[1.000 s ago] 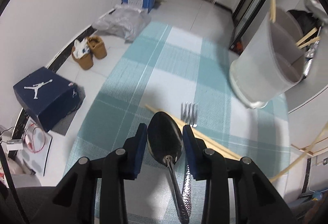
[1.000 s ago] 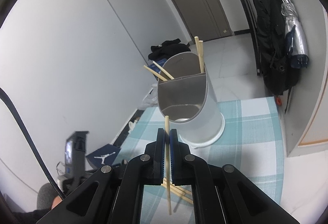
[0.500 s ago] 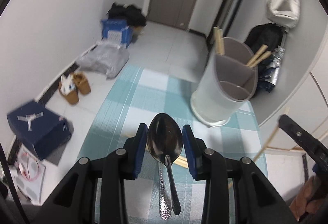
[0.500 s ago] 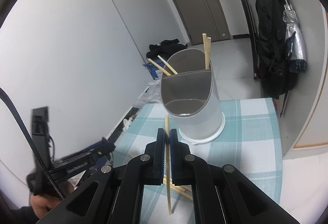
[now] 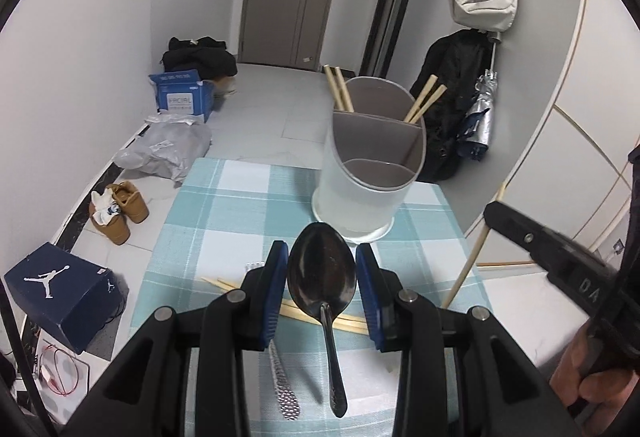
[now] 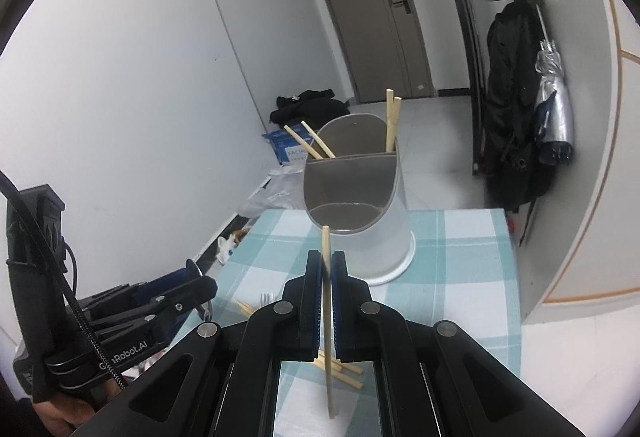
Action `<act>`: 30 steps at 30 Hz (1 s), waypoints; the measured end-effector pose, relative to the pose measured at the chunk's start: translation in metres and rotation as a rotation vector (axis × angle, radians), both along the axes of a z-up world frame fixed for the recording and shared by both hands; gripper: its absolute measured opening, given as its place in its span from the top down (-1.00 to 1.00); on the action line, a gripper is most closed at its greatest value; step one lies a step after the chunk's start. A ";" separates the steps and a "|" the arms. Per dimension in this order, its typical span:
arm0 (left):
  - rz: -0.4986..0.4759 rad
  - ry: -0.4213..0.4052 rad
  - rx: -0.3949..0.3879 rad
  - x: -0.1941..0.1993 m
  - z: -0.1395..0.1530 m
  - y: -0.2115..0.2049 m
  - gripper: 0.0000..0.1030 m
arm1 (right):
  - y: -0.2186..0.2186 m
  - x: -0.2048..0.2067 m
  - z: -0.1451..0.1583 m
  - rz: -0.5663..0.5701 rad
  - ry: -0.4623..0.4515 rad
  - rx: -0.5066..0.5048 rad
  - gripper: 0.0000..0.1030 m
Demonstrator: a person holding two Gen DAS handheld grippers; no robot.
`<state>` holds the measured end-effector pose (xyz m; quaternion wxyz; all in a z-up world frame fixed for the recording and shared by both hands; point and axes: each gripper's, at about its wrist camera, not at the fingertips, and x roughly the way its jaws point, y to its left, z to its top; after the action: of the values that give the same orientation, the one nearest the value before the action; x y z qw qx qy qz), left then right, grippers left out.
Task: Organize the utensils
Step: 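Carry the held spoon and chopstick up over the white holder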
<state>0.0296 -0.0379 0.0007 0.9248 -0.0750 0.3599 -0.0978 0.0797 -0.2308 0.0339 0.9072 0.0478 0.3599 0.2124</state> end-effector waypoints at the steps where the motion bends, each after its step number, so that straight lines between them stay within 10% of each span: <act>1: -0.007 -0.001 -0.005 -0.001 0.002 -0.001 0.43 | 0.000 -0.001 0.000 -0.004 0.001 -0.002 0.93; 30: -0.053 -0.078 -0.122 0.031 0.089 -0.008 0.43 | -0.019 0.026 0.057 -0.033 -0.060 0.109 0.93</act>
<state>0.0610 -0.0454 0.0894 0.9289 -0.1180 0.3189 -0.1468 0.1057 -0.2494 0.0905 0.9170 0.0966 0.3197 0.2181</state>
